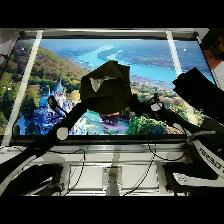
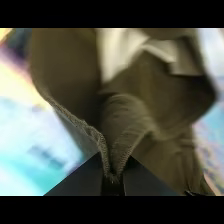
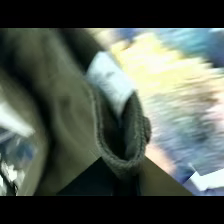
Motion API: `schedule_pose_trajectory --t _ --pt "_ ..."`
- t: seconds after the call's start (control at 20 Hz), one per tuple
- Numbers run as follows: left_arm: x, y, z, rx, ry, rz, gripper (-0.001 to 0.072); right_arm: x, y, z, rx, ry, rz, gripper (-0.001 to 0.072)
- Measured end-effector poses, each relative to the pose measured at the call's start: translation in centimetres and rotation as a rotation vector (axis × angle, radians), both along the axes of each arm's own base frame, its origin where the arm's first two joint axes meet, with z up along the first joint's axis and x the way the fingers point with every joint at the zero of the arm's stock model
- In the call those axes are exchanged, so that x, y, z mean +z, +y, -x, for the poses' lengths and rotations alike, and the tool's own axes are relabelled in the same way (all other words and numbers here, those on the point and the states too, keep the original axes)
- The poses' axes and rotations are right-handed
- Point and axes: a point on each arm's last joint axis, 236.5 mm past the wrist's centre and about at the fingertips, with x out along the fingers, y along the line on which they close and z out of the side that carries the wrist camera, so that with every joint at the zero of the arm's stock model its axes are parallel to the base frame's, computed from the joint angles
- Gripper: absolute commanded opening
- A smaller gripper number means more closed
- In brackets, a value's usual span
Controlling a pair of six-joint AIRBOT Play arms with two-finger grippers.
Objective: Fold the clothes and pants, and hang the long-sleeved shirts on hangers.
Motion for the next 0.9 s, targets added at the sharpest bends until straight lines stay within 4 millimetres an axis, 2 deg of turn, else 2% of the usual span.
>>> schedule_pose_trajectory --t 0.1,0.2,0.35,0.5,0.65,0.8,0.9 --pt "4.6 -1.6 -1.9 -0.060 -0.101 -0.024 0.0039 4.8 1.0 -1.1 0.073 -0.124 -0.003 0.0045" --pt "10.3 -2.4 -4.1 -0.089 -0.202 -0.025 0.0039 11.6 1.4 -2.8 0.114 -0.300 0.005 0.0044" --pt "19.3 -2.1 -6.8 -0.077 -0.351 -0.006 0.0039 23.3 0.7 -5.2 0.121 -0.578 0.031 0.0044" --pt "27.5 -2.3 -8.8 -0.064 -0.488 0.027 0.0039 33.4 0.2 -6.1 0.118 -0.792 0.038 0.0045" --pt "33.7 -2.5 -10.4 -0.047 -0.597 0.059 0.0039 39.4 -0.4 -6.2 0.094 -0.916 0.038 0.0046" --pt "38.2 -2.5 -11.4 -0.027 -0.686 0.086 0.0038 41.8 -0.7 -6.2 0.080 -0.968 0.039 0.0046" --pt "39.9 -2.5 -11.7 -0.023 -0.721 0.086 0.0039 42.2 -0.5 -6.1 0.091 -0.973 0.040 0.0046"
